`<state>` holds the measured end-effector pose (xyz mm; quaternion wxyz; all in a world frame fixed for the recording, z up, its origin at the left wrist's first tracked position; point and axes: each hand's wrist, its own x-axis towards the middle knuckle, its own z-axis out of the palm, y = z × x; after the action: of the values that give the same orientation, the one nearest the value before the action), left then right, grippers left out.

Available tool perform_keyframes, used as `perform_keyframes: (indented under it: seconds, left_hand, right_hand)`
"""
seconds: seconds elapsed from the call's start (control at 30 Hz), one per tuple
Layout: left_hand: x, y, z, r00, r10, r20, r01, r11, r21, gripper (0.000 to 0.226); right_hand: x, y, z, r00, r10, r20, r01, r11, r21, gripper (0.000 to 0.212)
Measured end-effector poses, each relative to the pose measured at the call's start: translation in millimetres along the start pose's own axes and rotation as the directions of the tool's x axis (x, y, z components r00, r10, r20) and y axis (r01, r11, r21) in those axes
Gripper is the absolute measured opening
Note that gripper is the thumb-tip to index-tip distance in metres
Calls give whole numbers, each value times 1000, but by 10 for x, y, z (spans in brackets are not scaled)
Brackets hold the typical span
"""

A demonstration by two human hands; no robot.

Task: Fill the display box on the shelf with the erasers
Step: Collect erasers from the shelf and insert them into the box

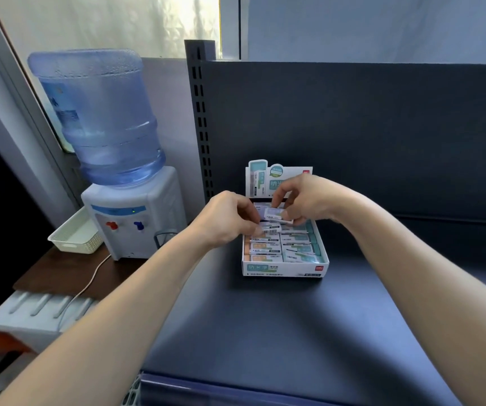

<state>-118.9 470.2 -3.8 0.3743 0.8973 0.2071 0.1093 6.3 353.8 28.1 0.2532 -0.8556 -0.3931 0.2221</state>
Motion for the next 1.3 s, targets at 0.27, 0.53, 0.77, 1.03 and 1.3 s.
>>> perform_keyframes:
  seconds: [0.27,0.53,0.77,1.03,1.3]
  left_hand:
    - [-61,43,-65,999,36,10,-36,997,65,27]
    - [-70,38,-38,1000,-1,-20,2,998,65,32]
    - [-74,88,-129,987,71,-144,-66,997,43,13]
    - [6,749,324,942,335,-16,-336,941,-34,8]
    - [-35,1605,1211,822,509,257,-508,858,-73,8]
  right_hand:
    - [53,-67,26,999,-9,37,9,1000,0,22]
    - [72,-150,103,999,-7,-47,3,998,-67,20]
    - [-38,-86,0,971,-7,-239,-9,998,-67,19]
    - [-613,425,-415,902,99,-420,-142,987,-71,13]
    - [-1541,1358,-758,757,374,-535,-441,897,3,12]
